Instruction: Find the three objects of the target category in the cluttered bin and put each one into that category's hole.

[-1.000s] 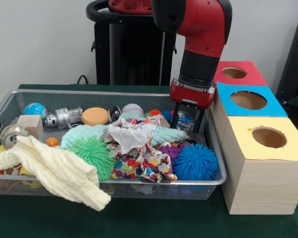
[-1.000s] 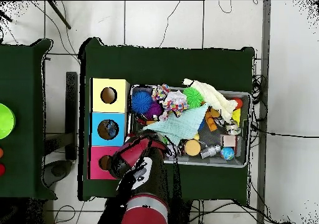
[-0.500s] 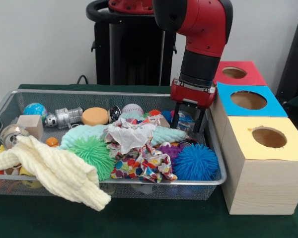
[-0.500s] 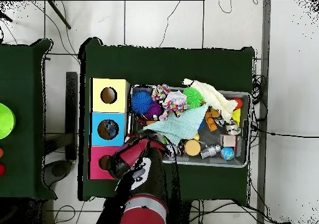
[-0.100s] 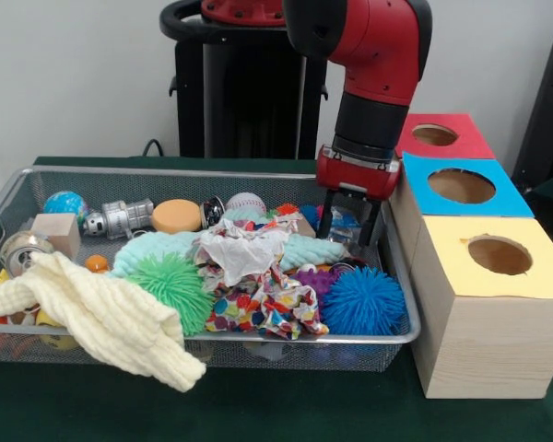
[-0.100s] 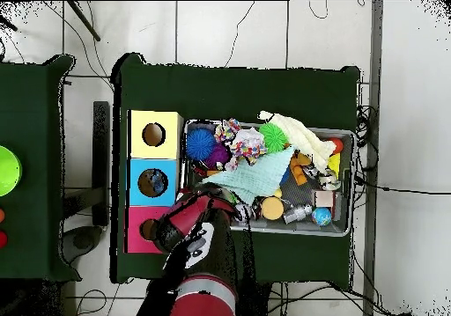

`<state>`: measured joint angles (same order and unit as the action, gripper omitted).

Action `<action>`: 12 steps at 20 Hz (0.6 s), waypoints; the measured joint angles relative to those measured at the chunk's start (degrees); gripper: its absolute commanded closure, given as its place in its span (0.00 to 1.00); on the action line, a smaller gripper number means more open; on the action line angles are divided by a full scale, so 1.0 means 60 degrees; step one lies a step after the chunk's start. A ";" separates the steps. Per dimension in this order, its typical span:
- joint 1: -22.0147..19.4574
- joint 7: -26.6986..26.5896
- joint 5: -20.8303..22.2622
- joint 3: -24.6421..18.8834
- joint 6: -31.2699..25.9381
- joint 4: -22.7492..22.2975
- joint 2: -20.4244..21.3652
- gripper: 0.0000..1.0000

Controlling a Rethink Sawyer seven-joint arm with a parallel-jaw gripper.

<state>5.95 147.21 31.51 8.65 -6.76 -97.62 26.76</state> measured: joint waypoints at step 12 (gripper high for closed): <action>0.0158 0.0000 0.0000 0.0244 0.0622 -0.0057 -0.0362 0.00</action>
<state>6.90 147.21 31.51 10.11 -3.03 -97.96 24.59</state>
